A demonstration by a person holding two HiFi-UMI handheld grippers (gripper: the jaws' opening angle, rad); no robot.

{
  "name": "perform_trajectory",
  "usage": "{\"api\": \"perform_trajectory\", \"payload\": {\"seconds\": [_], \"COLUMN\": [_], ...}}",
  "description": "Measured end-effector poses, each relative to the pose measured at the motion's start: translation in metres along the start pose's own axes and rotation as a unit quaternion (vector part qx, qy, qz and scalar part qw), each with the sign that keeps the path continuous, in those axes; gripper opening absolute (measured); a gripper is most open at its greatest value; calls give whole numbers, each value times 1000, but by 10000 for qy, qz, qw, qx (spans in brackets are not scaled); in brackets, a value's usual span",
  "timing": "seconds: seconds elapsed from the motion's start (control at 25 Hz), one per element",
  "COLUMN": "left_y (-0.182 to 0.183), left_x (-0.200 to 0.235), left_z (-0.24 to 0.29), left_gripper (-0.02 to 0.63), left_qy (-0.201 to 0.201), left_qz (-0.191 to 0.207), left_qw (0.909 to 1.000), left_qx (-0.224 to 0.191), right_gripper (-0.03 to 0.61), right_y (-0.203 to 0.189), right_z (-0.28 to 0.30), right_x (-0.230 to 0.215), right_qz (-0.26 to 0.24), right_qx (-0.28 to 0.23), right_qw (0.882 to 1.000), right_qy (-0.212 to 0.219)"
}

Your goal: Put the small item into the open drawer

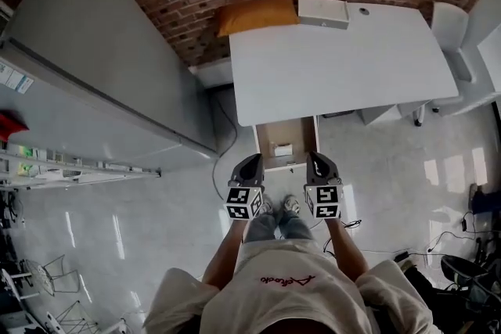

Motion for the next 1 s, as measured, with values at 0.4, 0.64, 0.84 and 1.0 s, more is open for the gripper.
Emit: {"api": "perform_trajectory", "payload": {"seconds": [0.4,0.64,0.84,1.0], "left_y": [67,96,110,120], "left_x": [-4,-2,6,11], "left_z": [-7,-11,-14,-14], "left_gripper": [8,8,8,8], "left_qy": [7,67,152,204], "left_qz": [252,265,294,323], "left_qw": [9982,9961,9948,9937], "left_qx": [-538,-842,-960,-1056], "right_gripper": [12,12,12,12], "right_y": [55,73,84,94], "right_z": [-16,-22,-21,-22], "right_x": [-7,-10,-12,-16], "right_qz": [-351,-384,-380,-401], "right_qx": [-396,-555,-669,-763], "right_qw": [9986,9976,9969,9960], "right_qy": [-86,-146,-176,-217]}}
Point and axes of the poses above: the fingertips, and each gripper's own axes: z forward along the fingers, x to its left, y out of its top, the point moved 5 cm from there along -z, backward along the fingers, and after that the axes turned 12 degrees about y, right-handed, at the moved point
